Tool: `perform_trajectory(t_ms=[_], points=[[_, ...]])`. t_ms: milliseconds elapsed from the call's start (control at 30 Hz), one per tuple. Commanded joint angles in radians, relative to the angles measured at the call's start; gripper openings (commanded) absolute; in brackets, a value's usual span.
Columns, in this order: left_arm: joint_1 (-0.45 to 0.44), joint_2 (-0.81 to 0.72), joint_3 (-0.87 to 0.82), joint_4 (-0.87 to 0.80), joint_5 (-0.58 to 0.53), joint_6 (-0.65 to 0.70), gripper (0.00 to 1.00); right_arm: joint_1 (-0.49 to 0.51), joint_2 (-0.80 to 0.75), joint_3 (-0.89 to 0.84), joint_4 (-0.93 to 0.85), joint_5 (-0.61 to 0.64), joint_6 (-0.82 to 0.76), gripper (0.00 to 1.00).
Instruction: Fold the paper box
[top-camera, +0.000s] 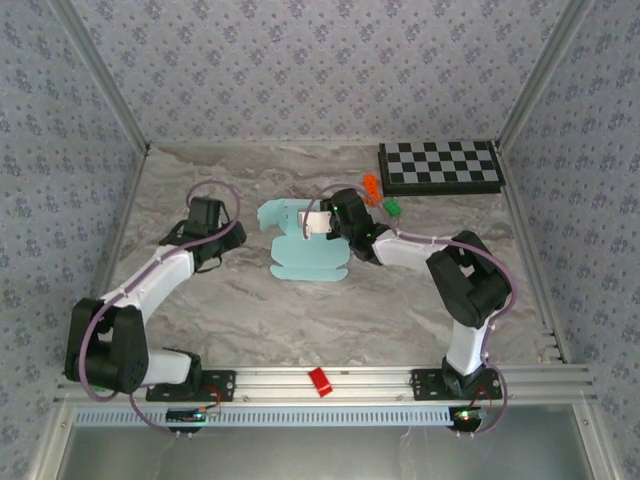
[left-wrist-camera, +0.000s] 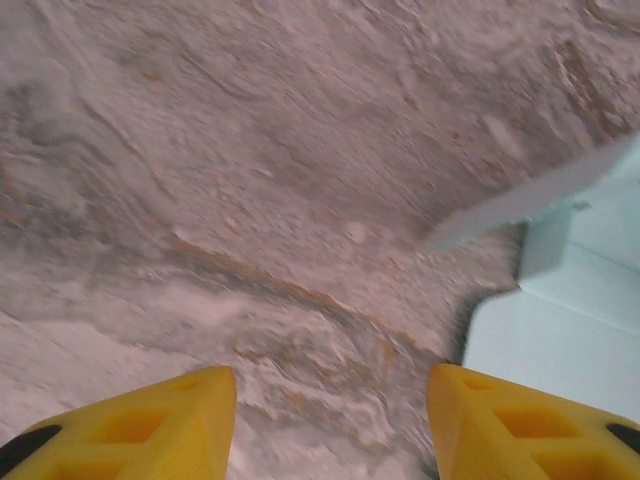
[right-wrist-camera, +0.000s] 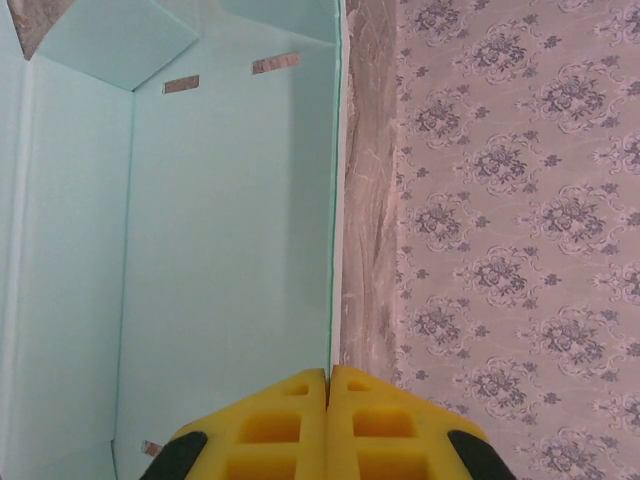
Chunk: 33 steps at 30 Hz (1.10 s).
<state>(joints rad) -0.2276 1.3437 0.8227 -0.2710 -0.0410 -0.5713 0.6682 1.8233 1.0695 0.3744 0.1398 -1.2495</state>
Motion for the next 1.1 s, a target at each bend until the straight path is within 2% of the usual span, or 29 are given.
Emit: perform_trajectory(t_ms=[0, 233, 433, 667, 833, 1067], points=[[0.049, 0.079, 0.086, -0.026, 0.024, 0.056, 0.53, 0.000, 0.005, 0.017, -0.084, -0.031, -0.004, 0.00], [0.070, 0.307, 0.258, -0.038, 0.081, 0.140, 0.54, -0.002, 0.010, 0.025, -0.098, -0.037, 0.007, 0.00], [0.069, 0.442, 0.376, -0.085, 0.140, 0.195, 0.54, -0.010, 0.020, 0.041, -0.106, -0.036, 0.007, 0.00], [0.068, 0.500, 0.416, -0.105, 0.198, 0.270, 0.55, -0.026, 0.032, 0.068, -0.114, -0.045, 0.015, 0.00], [0.056, 0.550, 0.456, -0.111, 0.293, 0.319, 0.54, -0.027, 0.046, 0.085, -0.123, -0.041, 0.022, 0.00], [0.005, 0.534, 0.455, -0.095, 0.305, 0.380, 0.53, -0.024, 0.053, 0.085, -0.127, -0.040, 0.029, 0.00]])
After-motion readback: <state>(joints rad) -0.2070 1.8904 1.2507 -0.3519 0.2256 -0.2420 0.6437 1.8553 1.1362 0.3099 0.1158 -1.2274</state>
